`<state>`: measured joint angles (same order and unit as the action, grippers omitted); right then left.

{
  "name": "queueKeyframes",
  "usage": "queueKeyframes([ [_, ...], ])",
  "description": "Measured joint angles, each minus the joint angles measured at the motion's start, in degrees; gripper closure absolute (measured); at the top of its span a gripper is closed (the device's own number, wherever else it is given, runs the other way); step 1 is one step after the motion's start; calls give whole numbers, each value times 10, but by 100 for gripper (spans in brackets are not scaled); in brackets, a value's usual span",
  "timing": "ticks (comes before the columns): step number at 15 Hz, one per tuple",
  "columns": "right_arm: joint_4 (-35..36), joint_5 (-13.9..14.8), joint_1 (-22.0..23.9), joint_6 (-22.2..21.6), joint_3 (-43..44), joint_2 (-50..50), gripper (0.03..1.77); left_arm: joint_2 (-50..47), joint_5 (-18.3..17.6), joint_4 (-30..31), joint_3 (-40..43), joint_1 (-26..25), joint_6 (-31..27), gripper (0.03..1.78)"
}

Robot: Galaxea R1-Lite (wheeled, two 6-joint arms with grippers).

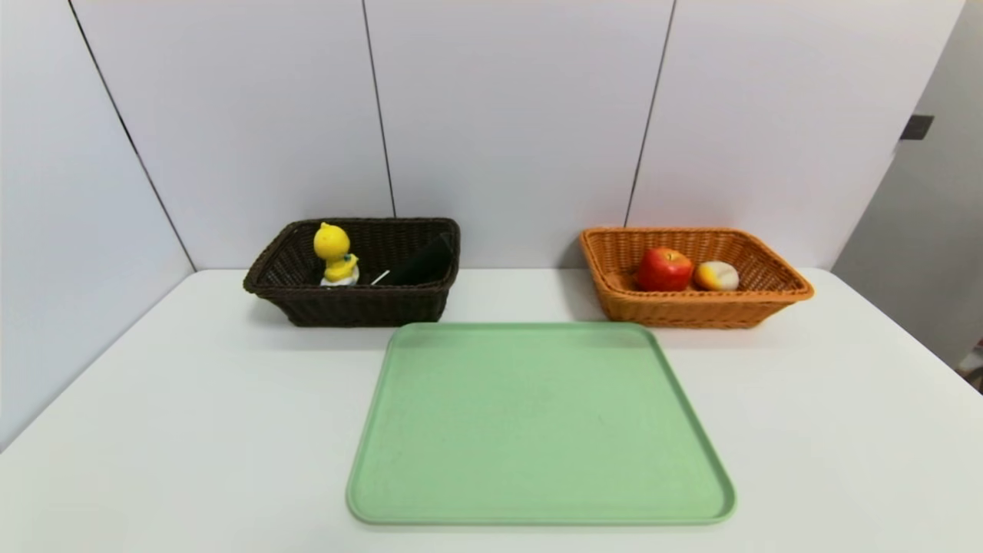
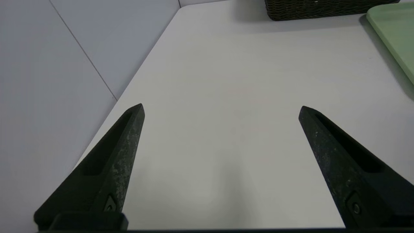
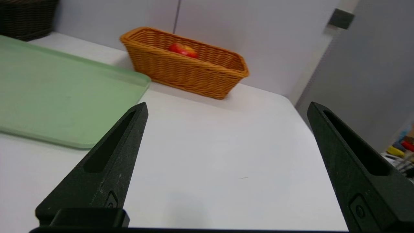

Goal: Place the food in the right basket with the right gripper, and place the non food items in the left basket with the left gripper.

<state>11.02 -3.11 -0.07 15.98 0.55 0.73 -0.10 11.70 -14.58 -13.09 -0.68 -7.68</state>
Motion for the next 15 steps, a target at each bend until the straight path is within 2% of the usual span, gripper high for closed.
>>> queueKeyframes([
  [2, -60, -6, 0, -2, -4, -5, 10, 0, -8, 110, 74, 0, -9, 12],
  [4, -105, -5, 0, -33, -5, -7, 10, 0, -48, 215, 113, 0, -4, 12],
  [5, -109, -4, 0, -51, -5, -8, 10, 0, -80, 222, 123, 0, 0, 12],
  [6, -111, -3, -1, -68, -5, -8, 10, 0, -113, 200, 127, 0, 2, 12],
  [7, -111, -1, -1, -76, -5, -8, 10, 0, -130, 167, 129, 0, 6, 12],
  [11, -115, 1, -1, -80, -5, -8, 10, 0, -130, 149, 131, 0, 61, 12],
  [15, -115, 1, -1, -79, -5, -8, 10, 0, -128, 149, 131, 0, 63, 12],
])
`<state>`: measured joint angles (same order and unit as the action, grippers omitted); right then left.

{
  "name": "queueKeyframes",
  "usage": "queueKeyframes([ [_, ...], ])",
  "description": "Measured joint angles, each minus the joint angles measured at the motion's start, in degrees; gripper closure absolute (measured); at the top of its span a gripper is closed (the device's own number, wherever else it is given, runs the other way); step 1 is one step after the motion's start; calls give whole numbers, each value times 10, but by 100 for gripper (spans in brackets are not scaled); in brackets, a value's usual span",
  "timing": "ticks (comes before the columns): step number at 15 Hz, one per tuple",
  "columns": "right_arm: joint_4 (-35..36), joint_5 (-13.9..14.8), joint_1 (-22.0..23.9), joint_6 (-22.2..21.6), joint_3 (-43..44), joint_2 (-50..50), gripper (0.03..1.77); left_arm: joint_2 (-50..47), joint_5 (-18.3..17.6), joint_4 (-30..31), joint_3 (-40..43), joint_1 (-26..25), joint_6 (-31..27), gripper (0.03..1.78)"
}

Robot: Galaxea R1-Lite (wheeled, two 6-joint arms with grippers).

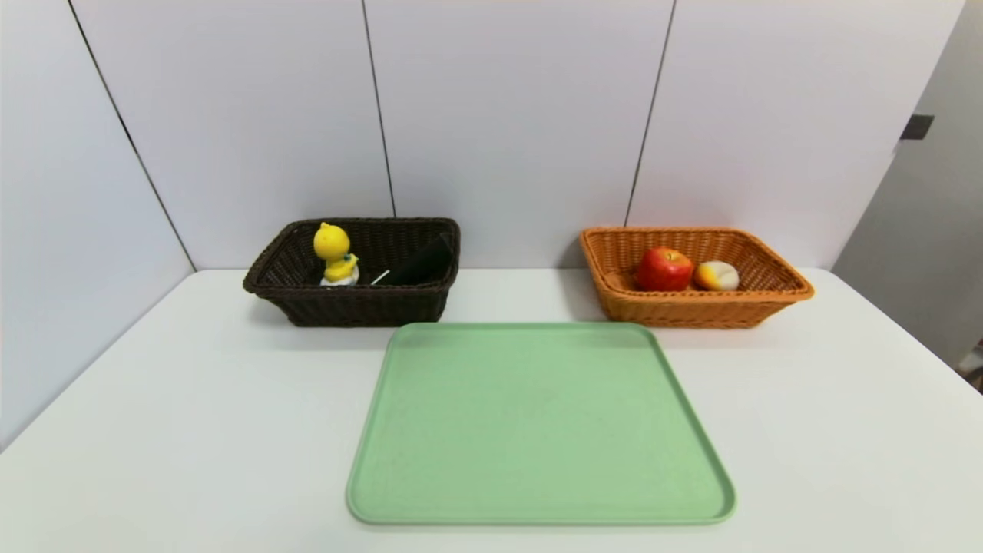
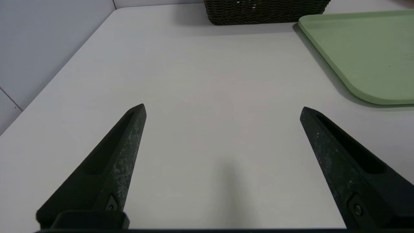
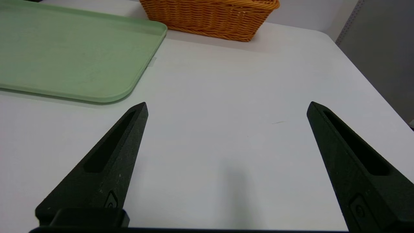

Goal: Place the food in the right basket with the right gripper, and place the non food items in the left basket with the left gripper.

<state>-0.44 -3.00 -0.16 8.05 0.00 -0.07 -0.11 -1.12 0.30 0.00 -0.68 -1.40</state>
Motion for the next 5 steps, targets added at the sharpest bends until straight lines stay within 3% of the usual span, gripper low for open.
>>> queueKeyframes([
  [5, 0, 3, 0, -1, 0, 0, 10, 0, 0, 0, 0, 0, 0, 12],
])
